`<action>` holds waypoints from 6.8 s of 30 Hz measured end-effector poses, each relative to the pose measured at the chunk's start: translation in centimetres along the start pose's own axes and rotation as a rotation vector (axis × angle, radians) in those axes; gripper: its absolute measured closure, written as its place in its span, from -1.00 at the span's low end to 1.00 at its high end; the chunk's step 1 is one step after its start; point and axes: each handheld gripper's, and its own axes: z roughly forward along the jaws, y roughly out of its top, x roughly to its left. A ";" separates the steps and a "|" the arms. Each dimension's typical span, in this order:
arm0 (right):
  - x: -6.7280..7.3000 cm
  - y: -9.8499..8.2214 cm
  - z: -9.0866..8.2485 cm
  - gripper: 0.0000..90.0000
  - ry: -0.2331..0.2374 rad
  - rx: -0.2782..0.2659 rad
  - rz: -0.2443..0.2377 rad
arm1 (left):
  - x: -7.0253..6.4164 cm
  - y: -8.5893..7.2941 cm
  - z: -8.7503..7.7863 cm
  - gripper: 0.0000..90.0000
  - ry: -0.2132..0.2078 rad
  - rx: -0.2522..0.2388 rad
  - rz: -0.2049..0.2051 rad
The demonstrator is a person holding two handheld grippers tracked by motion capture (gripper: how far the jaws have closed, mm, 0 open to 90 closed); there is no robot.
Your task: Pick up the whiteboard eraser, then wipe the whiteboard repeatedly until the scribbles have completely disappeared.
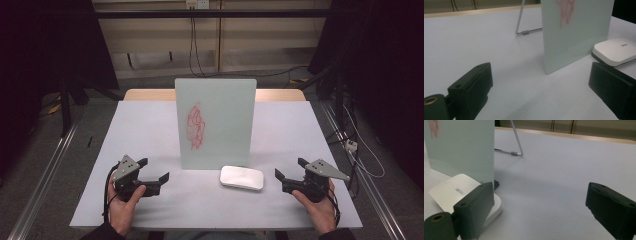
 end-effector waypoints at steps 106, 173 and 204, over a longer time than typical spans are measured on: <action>6.9 4.0 10.7 -0.42 0.603 0.539 -0.548 | -0.2 -0.3 0.1 -0.88 -0.026 0.029 0.013; 8.5 4.6 7.1 -0.29 0.543 0.365 -0.487 | -0.3 -0.4 -0.1 -0.88 -0.026 0.026 0.015; 9.1 5.8 5.8 -0.29 0.425 0.135 -0.489 | -0.2 -0.5 -0.1 -0.88 -0.016 0.036 0.017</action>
